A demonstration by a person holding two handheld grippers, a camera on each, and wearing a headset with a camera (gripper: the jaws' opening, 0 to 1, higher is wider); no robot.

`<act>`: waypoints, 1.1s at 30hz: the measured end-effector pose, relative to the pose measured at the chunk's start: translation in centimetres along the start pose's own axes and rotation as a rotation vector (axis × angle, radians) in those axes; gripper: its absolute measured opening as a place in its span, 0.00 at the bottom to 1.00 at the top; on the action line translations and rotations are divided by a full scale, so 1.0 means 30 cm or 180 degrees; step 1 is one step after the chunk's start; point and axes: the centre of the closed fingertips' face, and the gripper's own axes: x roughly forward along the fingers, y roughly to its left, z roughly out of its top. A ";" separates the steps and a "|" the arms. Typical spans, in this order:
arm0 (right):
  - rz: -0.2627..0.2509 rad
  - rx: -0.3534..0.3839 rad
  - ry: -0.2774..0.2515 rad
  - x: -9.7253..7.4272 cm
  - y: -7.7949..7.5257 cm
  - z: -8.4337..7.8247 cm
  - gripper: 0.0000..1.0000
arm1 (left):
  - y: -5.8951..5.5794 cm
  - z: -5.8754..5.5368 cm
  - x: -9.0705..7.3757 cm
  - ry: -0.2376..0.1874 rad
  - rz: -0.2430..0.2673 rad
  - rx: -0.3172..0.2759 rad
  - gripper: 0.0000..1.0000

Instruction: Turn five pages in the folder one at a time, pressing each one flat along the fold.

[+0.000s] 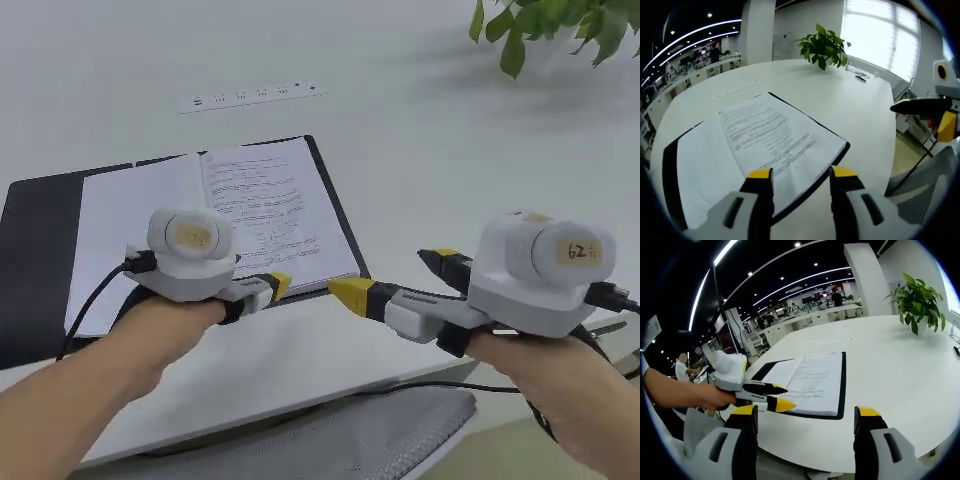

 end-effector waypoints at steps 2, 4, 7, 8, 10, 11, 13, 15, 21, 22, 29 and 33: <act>-0.0001 0.0008 0.0015 0.003 -0.004 -0.006 0.77 | -0.011 0.002 0.023 0.0003 -0.0010 -0.0003 0.44; -0.0005 0.0029 0.0036 0.007 -0.011 -0.013 0.77 | -0.006 0.000 0.063 0.0010 -0.0008 -0.0003 0.44; -0.0012 0.0062 0.0051 0.014 -0.022 -0.019 0.77 | -0.020 0.012 0.095 -0.0016 0.0009 -0.0031 0.44; -0.0011 0.0076 0.0050 0.016 -0.024 -0.020 0.76 | -0.021 0.013 0.104 -0.0018 0.0018 -0.0032 0.45; -0.0023 0.0101 0.0064 0.023 -0.032 -0.023 0.76 | -0.024 0.017 0.125 -0.0025 0.0030 -0.0059 0.45; -0.0026 0.0106 0.0062 0.026 -0.035 -0.024 0.76 | -0.026 0.018 0.132 -0.0034 0.0036 -0.0062 0.45; -0.0028 0.0133 0.0071 0.034 -0.040 -0.024 0.75 | -0.025 0.019 0.152 -0.0031 0.0067 -0.0069 0.45; -0.0031 0.0152 0.0068 0.042 -0.043 -0.024 0.74 | -0.020 0.025 0.166 -0.0064 0.0127 -0.0061 0.44; -0.0038 0.0241 0.0076 0.065 -0.051 -0.028 0.73 | -0.005 0.024 0.176 -0.0168 0.0305 0.0074 0.38; -0.0039 0.0253 0.0071 0.067 -0.052 -0.028 0.73 | -0.004 0.024 0.177 -0.0194 0.0320 0.0096 0.38; -0.0033 0.0359 0.0085 0.091 -0.060 -0.033 0.70 | 0.015 0.013 0.187 -0.0537 0.0332 0.0132 0.38; -0.0031 0.0392 0.0084 0.101 -0.065 -0.030 0.69 | 0.013 0.019 0.179 -0.0591 0.0332 0.0108 0.37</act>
